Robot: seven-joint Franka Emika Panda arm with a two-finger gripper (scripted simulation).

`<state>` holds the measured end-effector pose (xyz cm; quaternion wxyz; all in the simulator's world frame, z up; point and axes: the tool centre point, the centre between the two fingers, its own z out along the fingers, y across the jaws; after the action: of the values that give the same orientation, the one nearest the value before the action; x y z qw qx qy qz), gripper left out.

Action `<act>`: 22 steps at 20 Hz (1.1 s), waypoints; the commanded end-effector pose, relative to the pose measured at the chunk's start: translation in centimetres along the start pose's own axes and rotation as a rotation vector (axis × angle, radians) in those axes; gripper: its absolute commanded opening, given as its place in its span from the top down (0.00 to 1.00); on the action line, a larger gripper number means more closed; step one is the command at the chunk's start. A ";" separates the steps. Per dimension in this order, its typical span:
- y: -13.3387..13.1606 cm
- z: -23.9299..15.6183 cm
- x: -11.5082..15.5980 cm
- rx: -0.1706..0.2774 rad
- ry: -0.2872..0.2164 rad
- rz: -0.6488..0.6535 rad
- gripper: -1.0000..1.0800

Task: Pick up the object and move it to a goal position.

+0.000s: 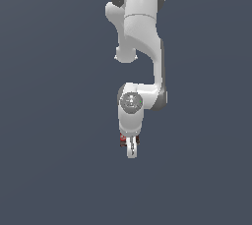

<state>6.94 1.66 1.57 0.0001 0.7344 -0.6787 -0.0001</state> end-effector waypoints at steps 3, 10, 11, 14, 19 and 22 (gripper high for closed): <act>0.0 0.0 0.0 0.000 0.000 0.000 1.00; 0.4 -0.2 -0.6 0.000 0.000 0.000 1.00; 0.6 -0.3 -0.8 0.000 0.000 0.000 1.00; 1.2 -0.5 -1.6 0.000 0.000 0.000 1.00; 2.7 -1.2 -3.9 0.000 0.000 0.000 1.00; 4.1 -1.8 -5.9 0.000 0.000 0.000 1.00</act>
<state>3.15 6.21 3.09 0.0002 0.7340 -0.6791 -0.0002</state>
